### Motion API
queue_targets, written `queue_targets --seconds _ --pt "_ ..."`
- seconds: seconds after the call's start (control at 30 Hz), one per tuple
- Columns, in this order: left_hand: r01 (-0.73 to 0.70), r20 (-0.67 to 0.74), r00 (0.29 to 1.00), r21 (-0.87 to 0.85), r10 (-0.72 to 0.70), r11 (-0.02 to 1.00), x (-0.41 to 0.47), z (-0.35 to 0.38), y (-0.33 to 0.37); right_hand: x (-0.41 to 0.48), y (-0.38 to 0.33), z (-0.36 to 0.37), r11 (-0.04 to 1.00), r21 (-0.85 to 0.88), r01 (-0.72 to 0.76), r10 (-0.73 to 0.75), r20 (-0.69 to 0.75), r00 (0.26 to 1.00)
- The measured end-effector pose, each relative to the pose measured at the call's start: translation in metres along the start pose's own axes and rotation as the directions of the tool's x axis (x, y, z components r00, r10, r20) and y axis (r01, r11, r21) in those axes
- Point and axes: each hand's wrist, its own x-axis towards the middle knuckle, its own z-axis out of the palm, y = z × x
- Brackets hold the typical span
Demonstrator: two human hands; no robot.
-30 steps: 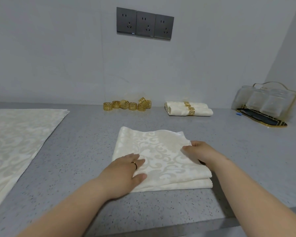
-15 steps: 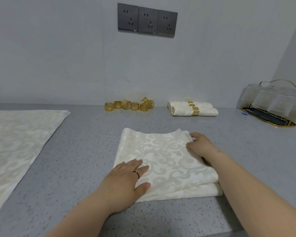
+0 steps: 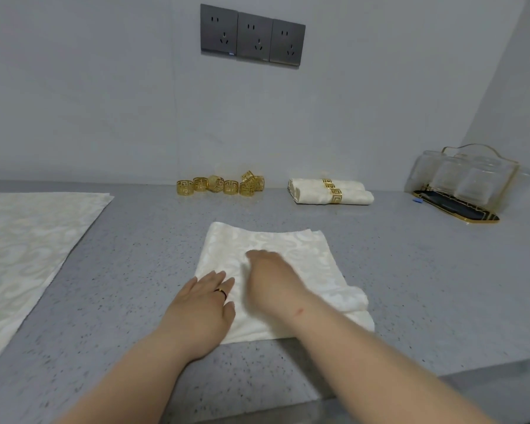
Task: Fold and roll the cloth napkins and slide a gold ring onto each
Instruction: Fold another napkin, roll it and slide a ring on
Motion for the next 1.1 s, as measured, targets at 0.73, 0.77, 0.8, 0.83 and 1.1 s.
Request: queue_targets --seconds 0.73,0.77,0.8,0.83,1.1 --pt "0.037 0.276 0.959 0.084 -0.059 0.996 0.019 -0.019 -0.013 -0.027 0.098 0.005 0.967 -0.169 -0.193 0.218 0.143 0.965" --pt "0.055 0.251 0.965 0.072 -0.071 0.996 0.031 -0.018 -0.017 -0.026 0.098 0.006 0.967 -0.17 -0.192 0.217 0.143 0.966" --pt "0.077 0.231 0.969 0.069 -0.091 0.995 0.042 -0.016 -0.021 -0.027 0.098 0.006 0.966 -0.171 -0.192 0.217 0.144 0.965" --pt "0.096 0.215 0.97 0.073 -0.11 0.993 0.055 -0.015 -0.025 -0.026 0.099 0.007 0.967 -0.171 -0.19 0.216 0.144 0.966" --pt "0.164 0.124 0.978 0.048 -0.169 0.985 0.106 -0.01 -0.035 -0.023 0.101 0.007 0.967 -0.163 -0.198 0.222 0.146 0.964"
